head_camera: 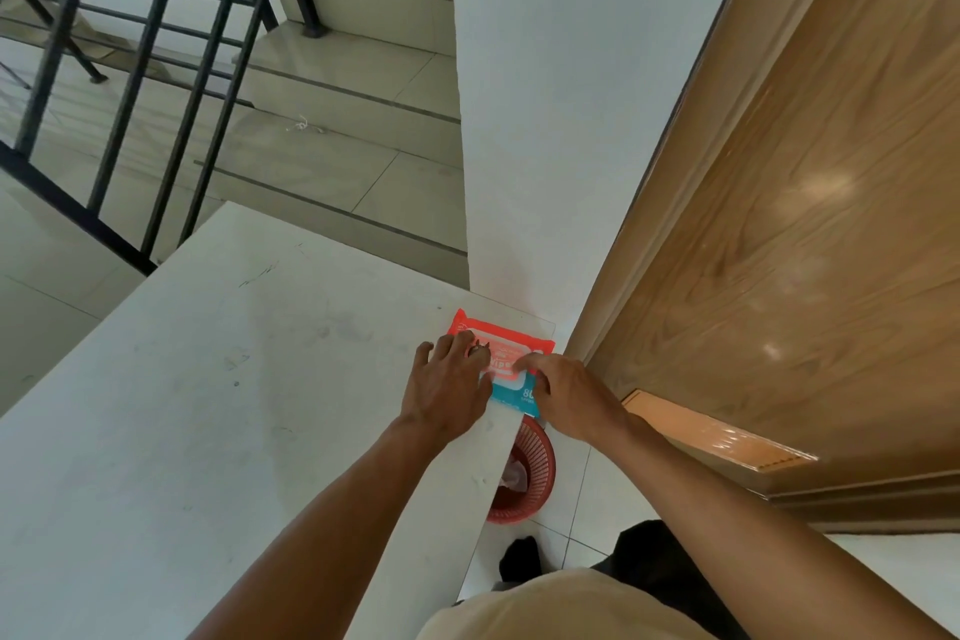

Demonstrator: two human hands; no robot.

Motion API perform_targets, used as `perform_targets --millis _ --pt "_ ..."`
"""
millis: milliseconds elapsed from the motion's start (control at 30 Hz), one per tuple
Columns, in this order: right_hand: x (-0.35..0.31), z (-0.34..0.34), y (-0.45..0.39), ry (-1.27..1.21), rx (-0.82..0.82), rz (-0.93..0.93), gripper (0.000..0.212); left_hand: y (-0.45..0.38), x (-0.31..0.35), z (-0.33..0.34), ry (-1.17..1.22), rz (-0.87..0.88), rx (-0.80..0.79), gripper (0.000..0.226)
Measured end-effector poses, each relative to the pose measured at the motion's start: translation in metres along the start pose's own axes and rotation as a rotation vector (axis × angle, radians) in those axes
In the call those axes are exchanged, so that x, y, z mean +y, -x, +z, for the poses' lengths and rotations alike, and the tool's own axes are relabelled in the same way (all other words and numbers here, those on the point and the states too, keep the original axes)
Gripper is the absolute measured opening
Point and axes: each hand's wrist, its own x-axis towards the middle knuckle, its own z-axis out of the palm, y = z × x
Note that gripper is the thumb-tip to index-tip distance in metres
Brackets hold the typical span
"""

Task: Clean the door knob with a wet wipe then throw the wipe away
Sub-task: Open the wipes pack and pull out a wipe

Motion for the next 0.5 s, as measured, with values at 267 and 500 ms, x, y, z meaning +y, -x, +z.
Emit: perform_targets --millis 267,500 --pt "-0.007 -0.026 -0.004 -0.520 0.194 0.131 0.019 -0.020 0.035 -0.021 0.513 -0.181 0.026 0.030" --pt "0.010 -0.071 0.020 -0.700 0.358 0.079 0.033 -0.045 0.099 -0.050 1.319 -0.402 -0.313 0.033"
